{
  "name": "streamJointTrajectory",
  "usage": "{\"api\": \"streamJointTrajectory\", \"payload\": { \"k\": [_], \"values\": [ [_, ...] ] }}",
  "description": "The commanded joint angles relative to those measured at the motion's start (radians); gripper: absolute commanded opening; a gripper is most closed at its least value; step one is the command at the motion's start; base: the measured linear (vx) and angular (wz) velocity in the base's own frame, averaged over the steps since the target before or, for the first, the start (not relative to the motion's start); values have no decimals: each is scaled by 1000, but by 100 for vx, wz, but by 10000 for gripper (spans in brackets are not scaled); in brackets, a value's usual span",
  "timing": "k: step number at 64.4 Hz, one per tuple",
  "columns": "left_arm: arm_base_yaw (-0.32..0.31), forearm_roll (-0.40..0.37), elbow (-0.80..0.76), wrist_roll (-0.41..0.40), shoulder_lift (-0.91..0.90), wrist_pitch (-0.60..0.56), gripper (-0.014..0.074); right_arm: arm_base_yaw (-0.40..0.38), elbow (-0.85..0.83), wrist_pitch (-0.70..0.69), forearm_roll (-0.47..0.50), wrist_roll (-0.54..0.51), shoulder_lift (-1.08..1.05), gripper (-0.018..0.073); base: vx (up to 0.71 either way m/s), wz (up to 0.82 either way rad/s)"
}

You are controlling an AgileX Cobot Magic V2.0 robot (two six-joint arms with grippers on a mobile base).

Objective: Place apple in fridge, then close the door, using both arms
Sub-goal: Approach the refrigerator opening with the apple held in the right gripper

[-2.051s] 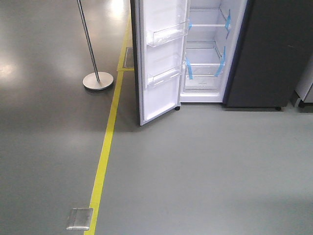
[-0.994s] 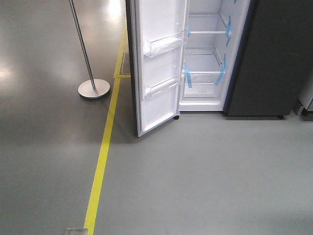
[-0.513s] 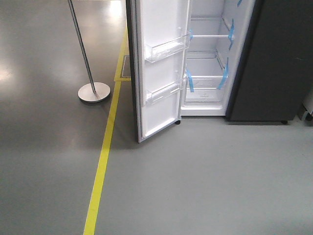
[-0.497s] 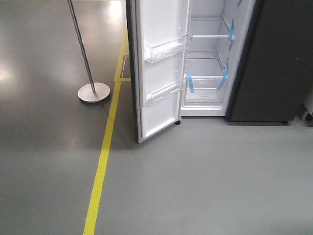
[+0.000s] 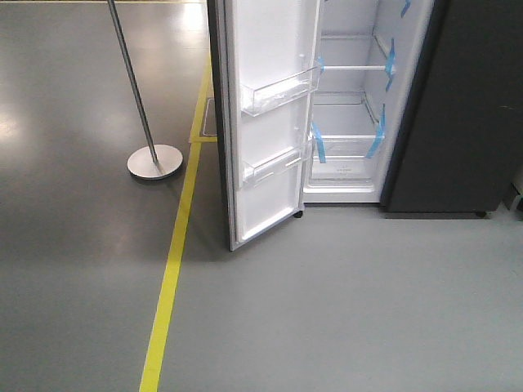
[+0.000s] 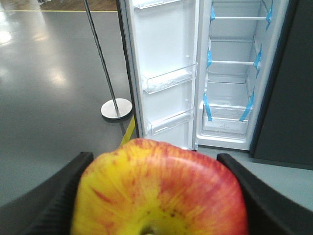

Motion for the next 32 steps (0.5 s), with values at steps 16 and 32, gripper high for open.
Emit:
{"api": "streamJointTrajectory", "payload": {
  "k": [16, 32],
  "values": [
    [-9, -5, -17, 1, -15, -72, -6, -1, -27, -80, 4, -8, 1, -7, 12, 0],
    [-9, -5, -17, 1, -15, -72, -6, -1, -27, -80, 4, -8, 1, -7, 11, -1]
  ]
}}
